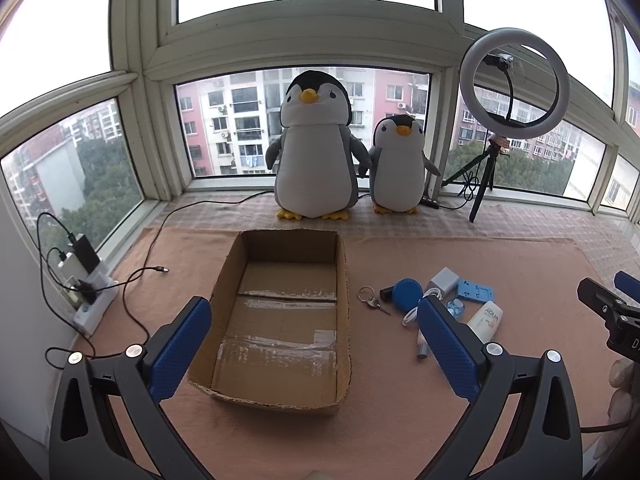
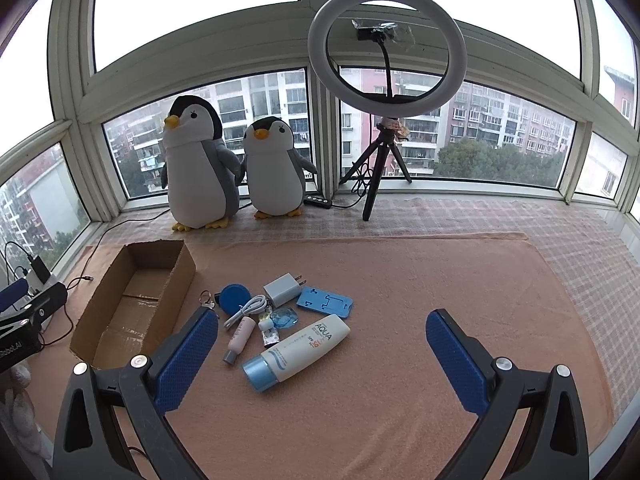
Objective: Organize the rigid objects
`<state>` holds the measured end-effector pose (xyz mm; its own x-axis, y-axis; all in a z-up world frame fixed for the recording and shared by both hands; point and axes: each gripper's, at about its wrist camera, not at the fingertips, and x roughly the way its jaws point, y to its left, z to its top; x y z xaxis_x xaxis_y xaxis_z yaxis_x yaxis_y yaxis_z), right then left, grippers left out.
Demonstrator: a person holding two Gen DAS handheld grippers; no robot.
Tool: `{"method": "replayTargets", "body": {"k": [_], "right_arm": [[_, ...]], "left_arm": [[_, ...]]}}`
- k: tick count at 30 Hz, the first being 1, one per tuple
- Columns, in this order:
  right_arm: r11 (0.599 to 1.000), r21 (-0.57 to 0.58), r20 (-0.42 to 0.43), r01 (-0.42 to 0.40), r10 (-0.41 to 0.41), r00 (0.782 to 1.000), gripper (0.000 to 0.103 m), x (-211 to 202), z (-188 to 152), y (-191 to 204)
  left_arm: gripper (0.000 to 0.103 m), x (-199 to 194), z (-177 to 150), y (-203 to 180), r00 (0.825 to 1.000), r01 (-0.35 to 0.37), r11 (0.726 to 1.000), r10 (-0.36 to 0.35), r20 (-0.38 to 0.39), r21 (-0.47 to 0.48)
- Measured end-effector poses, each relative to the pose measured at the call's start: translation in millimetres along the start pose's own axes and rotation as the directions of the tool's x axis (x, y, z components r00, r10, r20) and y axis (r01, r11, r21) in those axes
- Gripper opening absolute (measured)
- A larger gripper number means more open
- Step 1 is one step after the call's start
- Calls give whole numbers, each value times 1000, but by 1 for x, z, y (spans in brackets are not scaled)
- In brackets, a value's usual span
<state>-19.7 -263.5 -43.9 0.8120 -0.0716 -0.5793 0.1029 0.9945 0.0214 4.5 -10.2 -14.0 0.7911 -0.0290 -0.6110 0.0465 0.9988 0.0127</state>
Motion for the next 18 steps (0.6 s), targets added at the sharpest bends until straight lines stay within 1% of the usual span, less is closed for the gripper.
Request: {"method": "replayTargets", "body": {"k": [12, 18], "right_arm": [[1000, -23, 8, -7, 8, 1000, 103, -2, -4, 8], [1000, -16, 4, -11, 11, 1000, 102, -2, -5, 8]], "left_arm": [[102, 1, 1, 1, 1000, -2, 1000, 2, -2, -1], [102, -1, 1, -1, 1000, -1, 1000, 1, 1, 5]]}}
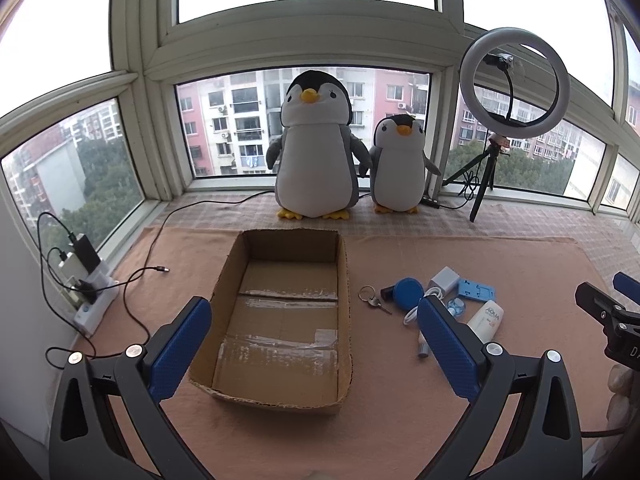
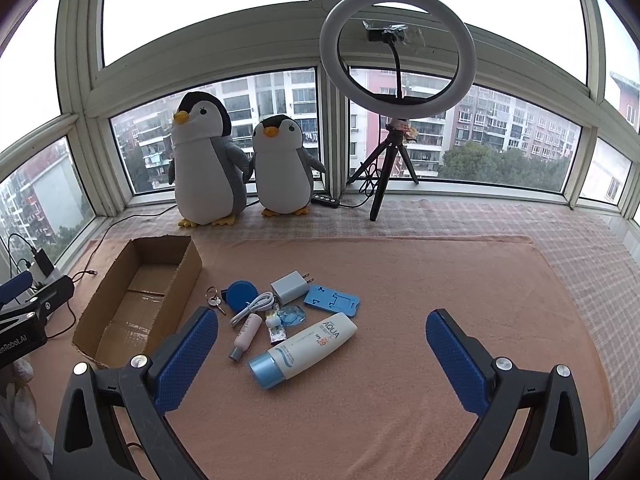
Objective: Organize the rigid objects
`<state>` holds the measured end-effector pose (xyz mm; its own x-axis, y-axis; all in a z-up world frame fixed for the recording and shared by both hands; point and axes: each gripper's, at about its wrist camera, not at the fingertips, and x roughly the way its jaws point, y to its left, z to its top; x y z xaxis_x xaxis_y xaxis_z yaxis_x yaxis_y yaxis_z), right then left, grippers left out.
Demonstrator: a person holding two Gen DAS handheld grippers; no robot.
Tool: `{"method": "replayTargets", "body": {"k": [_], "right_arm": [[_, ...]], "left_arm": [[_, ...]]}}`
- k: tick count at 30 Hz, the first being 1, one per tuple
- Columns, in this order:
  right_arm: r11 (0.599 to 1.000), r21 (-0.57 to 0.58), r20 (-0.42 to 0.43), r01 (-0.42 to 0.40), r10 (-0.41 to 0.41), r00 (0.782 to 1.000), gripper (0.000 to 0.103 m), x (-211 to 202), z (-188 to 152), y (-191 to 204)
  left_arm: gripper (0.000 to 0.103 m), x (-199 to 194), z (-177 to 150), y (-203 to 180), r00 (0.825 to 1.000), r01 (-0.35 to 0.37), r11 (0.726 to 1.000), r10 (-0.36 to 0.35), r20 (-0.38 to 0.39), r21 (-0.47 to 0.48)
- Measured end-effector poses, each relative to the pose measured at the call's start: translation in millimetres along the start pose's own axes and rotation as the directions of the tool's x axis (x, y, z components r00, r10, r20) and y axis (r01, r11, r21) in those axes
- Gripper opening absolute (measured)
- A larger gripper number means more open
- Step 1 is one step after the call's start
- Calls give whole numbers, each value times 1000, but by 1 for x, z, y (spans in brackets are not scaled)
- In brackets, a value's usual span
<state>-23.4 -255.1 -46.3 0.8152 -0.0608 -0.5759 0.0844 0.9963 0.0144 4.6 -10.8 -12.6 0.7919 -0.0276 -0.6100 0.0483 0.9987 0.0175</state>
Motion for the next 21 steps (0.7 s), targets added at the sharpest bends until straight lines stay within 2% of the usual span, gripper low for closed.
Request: {"method": "replayTargets", "body": {"k": [21], "right_arm": [[1000, 14, -11, -2, 2, 1000, 102, 4, -2, -2]], "left_arm": [[102, 4, 1, -4, 1000, -2, 1000, 2, -5, 11]]}}
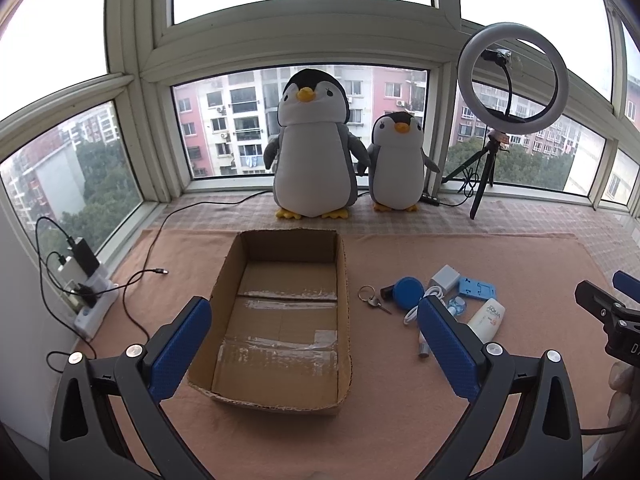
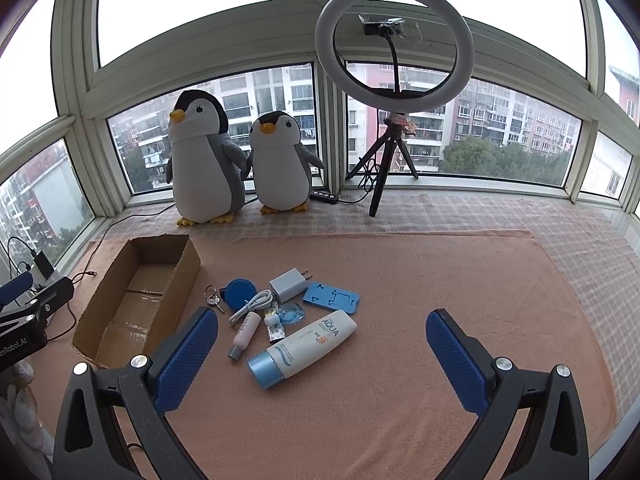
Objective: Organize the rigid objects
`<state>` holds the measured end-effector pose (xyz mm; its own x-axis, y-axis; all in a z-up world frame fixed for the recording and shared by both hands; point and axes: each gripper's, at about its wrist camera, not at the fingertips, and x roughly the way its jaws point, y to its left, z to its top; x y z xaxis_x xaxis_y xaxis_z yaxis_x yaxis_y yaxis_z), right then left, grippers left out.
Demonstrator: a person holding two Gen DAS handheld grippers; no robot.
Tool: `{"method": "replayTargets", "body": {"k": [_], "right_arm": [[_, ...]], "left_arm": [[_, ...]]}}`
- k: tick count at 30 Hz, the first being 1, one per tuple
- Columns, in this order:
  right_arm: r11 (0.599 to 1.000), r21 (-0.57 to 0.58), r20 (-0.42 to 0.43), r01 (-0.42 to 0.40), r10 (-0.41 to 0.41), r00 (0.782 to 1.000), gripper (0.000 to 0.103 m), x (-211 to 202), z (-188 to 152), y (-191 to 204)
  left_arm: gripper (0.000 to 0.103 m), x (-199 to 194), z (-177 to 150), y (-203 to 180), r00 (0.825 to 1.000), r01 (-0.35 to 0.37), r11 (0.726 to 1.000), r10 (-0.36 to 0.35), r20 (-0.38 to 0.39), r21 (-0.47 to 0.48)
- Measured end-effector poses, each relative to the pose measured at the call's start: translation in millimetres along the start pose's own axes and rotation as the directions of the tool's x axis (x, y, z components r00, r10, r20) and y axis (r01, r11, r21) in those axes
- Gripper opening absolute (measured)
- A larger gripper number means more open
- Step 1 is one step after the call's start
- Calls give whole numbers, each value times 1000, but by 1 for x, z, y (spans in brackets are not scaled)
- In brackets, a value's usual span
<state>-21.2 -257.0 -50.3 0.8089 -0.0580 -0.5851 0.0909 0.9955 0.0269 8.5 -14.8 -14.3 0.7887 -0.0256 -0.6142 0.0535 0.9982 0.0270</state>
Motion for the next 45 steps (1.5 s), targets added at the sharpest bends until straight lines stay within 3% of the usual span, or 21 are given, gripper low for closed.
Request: {"method": "replayTargets", "body": {"k": [27, 32, 39, 41, 45], "right_arm": [[1000, -11, -23, -5, 5, 1000, 100, 10, -4, 4], [1000, -14, -25, -5, 5, 1000, 98, 13, -6, 2], [1000, -8, -32, 3, -4, 999, 97, 18, -12, -7], [1000, 2, -37, -2, 2, 999, 96, 19, -13, -11], [1000, 29, -72, -3, 5, 997, 91, 27, -18, -19]], "left_arm": [[102, 18, -8, 24, 999, -39, 999, 39, -26, -24], [96, 44, -17, 52, 993, -88, 994, 83, -81, -59], [89, 88, -39, 92, 972, -164, 982, 146, -182, -90], [80, 101, -45, 101, 964, -183, 979, 160, -212, -95], [73, 118, -56, 112, 954, -191, 975, 159, -253, -109]]}}
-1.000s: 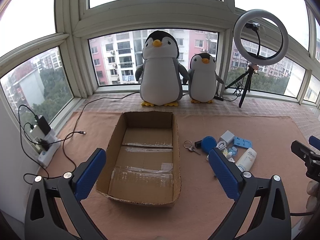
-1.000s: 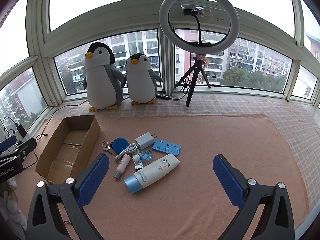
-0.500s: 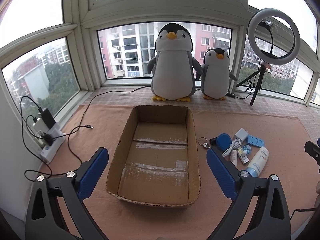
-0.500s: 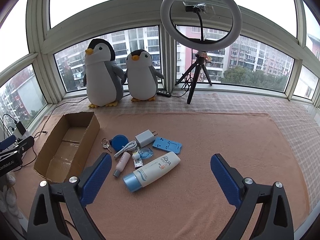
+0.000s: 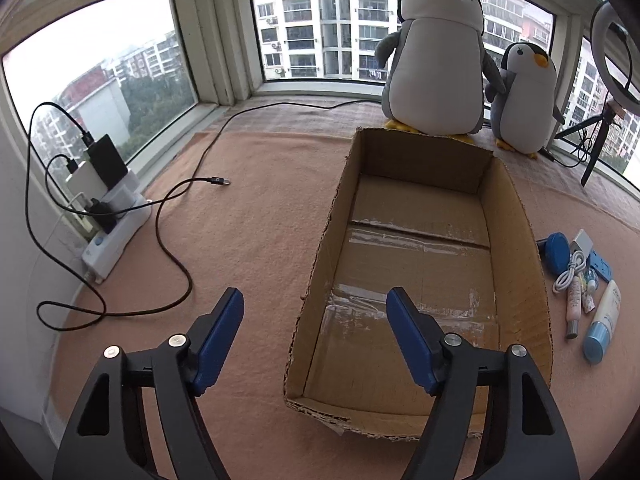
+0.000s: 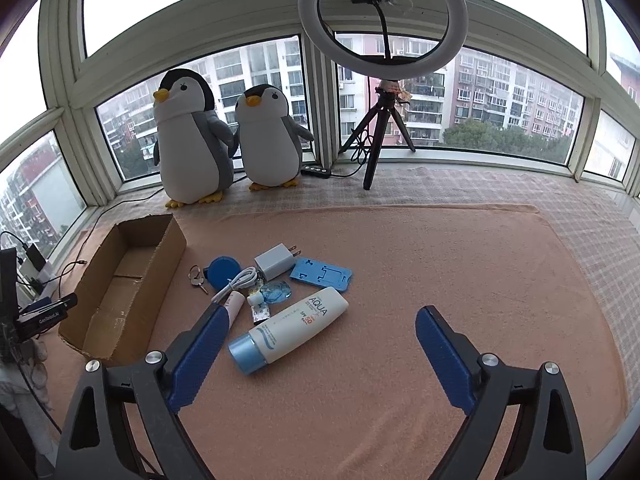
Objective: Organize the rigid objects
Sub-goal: 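Move the right gripper to the white AQUA sunscreen bottle and close on it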
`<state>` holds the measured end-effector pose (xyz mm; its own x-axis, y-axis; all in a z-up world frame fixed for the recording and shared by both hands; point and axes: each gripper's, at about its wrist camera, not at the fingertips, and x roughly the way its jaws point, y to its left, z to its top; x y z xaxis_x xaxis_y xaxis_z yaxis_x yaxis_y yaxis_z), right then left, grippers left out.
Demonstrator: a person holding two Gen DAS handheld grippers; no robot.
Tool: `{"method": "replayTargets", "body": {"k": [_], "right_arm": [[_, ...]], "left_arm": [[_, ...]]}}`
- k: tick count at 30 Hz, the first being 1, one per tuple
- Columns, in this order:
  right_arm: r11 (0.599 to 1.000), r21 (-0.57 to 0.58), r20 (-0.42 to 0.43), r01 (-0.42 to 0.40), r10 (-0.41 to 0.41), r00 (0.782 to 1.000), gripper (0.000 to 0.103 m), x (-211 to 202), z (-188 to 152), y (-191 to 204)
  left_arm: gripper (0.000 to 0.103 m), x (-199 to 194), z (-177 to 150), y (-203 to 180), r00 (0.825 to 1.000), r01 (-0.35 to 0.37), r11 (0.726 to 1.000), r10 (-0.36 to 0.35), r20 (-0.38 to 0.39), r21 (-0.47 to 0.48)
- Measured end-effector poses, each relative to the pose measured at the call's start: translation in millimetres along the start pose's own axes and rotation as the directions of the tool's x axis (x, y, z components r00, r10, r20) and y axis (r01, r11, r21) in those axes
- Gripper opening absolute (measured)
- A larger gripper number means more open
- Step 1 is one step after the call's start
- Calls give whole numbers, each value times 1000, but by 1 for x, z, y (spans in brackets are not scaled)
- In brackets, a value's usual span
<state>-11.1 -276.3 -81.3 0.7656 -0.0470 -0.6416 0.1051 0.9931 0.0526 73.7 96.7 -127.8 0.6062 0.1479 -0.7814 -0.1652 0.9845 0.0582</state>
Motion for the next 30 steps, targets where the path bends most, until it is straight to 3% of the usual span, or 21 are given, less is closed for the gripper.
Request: {"method": "replayTargets", "body": {"k": [8, 24, 30], "right_arm": [[998, 63, -85, 2, 4, 996, 89, 19, -10, -10], [993, 117, -178, 15, 6, 984, 87, 45, -15, -4], [986, 165, -228, 25, 14, 974, 84, 66, -17, 1]], "left_arm": [[60, 21, -4, 0, 999, 26, 1000, -26, -47, 1], [37, 47, -17, -4, 994, 62, 997, -59, -96, 34], [34, 49, -20, 0, 993, 82, 997, -81, -90, 3]]}}
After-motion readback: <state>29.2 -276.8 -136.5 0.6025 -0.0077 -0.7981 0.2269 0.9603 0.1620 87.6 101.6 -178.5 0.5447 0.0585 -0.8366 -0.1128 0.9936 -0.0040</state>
